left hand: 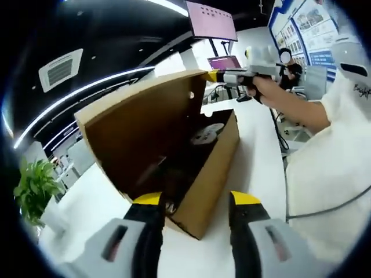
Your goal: Operate the shoe box by opening the lid, removing the specified soft item, and placing it in the target area until the item is outside and the box remains undamaged.
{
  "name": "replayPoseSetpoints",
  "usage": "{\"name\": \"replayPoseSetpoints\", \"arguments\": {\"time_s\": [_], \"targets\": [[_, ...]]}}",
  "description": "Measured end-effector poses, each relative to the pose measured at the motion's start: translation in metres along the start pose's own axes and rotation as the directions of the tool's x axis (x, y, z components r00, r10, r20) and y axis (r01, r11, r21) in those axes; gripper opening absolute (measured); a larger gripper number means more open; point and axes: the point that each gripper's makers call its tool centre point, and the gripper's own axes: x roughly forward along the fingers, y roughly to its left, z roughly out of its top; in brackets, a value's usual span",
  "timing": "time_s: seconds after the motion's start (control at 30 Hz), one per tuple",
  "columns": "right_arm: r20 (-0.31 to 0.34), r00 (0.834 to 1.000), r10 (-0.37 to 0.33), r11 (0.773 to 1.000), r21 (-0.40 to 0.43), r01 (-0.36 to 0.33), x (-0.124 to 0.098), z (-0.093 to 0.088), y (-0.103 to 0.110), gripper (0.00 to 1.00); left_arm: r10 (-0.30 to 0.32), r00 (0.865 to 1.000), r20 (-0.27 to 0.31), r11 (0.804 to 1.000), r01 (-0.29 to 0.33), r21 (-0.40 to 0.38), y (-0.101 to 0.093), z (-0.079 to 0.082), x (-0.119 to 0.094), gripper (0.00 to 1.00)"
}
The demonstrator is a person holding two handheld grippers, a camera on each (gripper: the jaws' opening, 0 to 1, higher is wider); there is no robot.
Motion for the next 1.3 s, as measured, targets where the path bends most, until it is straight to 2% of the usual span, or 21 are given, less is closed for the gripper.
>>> {"name": "replayPoseSetpoints", "arguments": {"time_s": [0.07, 0.17, 0.2, 0.37, 0.43, 0.47, 0.53, 0.67, 0.7, 0.73, 0.77, 0.8, 0.83, 0.9, 0.93, 1.03, 1.07, 1.13, 1.17, 1.23, 1.3], "targets": [[0.004, 1.000, 0.001, 1.000, -0.002, -0.001, 0.001, 0.000, -0.001, 0.01, -0.005, 1.000, -0.010, 1.000, 0.005, 0.019, 0.001, -0.001, 0.002, 0.49], [0.005, 1.000, 0.007, 1.000, -0.009, -0.007, 0.001, -0.001, -0.001, 0.01, -0.030, 0.999, -0.040, 0.999, 0.032, 0.040, 0.001, -0.001, 0.006, 0.45], [0.006, 1.000, 0.009, 1.000, -0.015, -0.009, 0.002, -0.001, -0.001, 0.01, -0.056, 0.997, -0.056, 0.997, 0.059, 0.051, -0.002, -0.001, 0.007, 0.44], [0.012, 1.000, 0.009, 0.999, -0.037, -0.008, 0.004, -0.001, -0.001, 0.01, -0.127, 0.990, -0.061, 0.988, 0.132, 0.084, -0.008, 0.008, 0.006, 0.37], [0.016, 1.000, 0.006, 0.999, -0.034, -0.005, 0.004, 0.000, -0.002, 0.01, -0.118, 0.984, -0.131, 0.976, 0.139, 0.170, -0.003, 0.000, 0.005, 0.39], [0.015, 1.000, 0.005, 0.999, -0.033, -0.004, 0.005, 0.000, -0.001, 0.01, -0.121, 0.980, -0.155, 0.972, 0.149, 0.183, -0.001, -0.004, 0.007, 0.41], [0.006, 1.000, 0.003, 0.999, -0.042, -0.003, 0.005, 0.001, -0.001, 0.01, -0.160, 0.979, -0.129, 0.980, 0.173, 0.095, -0.004, 0.001, 0.008, 0.41], [0.007, 1.000, 0.003, 0.999, -0.047, -0.002, 0.004, 0.001, -0.001, 0.01, -0.191, 0.972, -0.134, 0.971, 0.207, 0.117, -0.005, 0.011, 0.002, 0.35], [0.008, 1.000, 0.001, 0.999, -0.048, 0.000, 0.004, 0.000, -0.001, 0.01, -0.205, 0.968, -0.144, 0.963, 0.226, 0.148, -0.006, 0.011, 0.000, 0.31], [0.009, 1.000, -0.001, 0.999, -0.050, 0.001, 0.003, 0.000, -0.001, 0.01, -0.244, 0.957, -0.155, 0.949, 0.268, 0.166, -0.011, 0.012, -0.003, 0.25], [0.010, 1.000, -0.002, 0.999, -0.050, 0.003, 0.003, 0.001, -0.001, 0.01, -0.329, 0.927, -0.182, 0.926, 0.354, 0.130, -0.025, 0.010, -0.009, 0.23], [0.010, 1.000, -0.004, 0.999, -0.052, 0.005, 0.003, 0.001, -0.001, 0.01, -0.346, 0.907, -0.240, 0.923, 0.375, 0.085, -0.027, 0.006, -0.012, 0.23], [0.010, 1.000, -0.004, 0.999, -0.053, 0.005, 0.003, 0.001, -0.001, 0.01, -0.324, 0.913, -0.247, 0.930, 0.355, 0.093, -0.021, 0.008, -0.010, 0.25], [0.010, 1.000, -0.004, 0.999, -0.048, 0.004, 0.002, 0.000, -0.001, 0.01, -0.247, 0.936, -0.249, 0.949, 0.285, 0.131, -0.003, 0.011, -0.002, 0.28], [0.010, 1.000, -0.003, 0.999, -0.045, 0.004, 0.002, 0.000, -0.001, 0.01, -0.249, 0.936, -0.250, 0.953, 0.283, 0.112, 0.000, 0.011, 0.001, 0.28], [0.011, 1.000, -0.001, 0.999, -0.047, 0.002, 0.002, 0.000, -0.001, 0.01, -0.325, 0.910, -0.258, 0.937, 0.346, 0.040, -0.008, 0.010, 0.005, 0.27], [0.011, 1.000, 0.000, 0.999, -0.048, 0.000, 0.002, 0.001, -0.001, 0.01, -0.316, 0.909, -0.272, 0.938, 0.342, 0.055, -0.005, 0.008, 0.008, 0.26], [0.011, 1.000, 0.002, 0.999, -0.047, -0.001, 0.002, 0.001, -0.001, 0.01, -0.275, 0.891, -0.360, 0.941, 0.327, 0.090, 0.002, -0.006, 0.006, 0.22], [0.011, 1.000, 0.002, 0.999, -0.045, -0.001, 0.003, 0.001, -0.001, 0.01, -0.269, 0.878, -0.397, 0.940, 0.328, 0.090, 0.002, -0.012, 0.007, 0.22], [0.014, 1.000, -0.004, 0.999, -0.049, 0.005, 0.004, 0.002, -0.002, 0.01, -0.321, 0.863, -0.391, 0.929, 0.367, 0.047, -0.005, -0.012, 0.008, 0.18], [0.019, 1.000, -0.011, 0.999, -0.051, 0.012, 0.005, 0.003, -0.002, 0.01, -0.321, 0.856, -0.405, 0.928, 0.370, 0.049, -0.003, -0.015, 0.012, 0.15]]}}
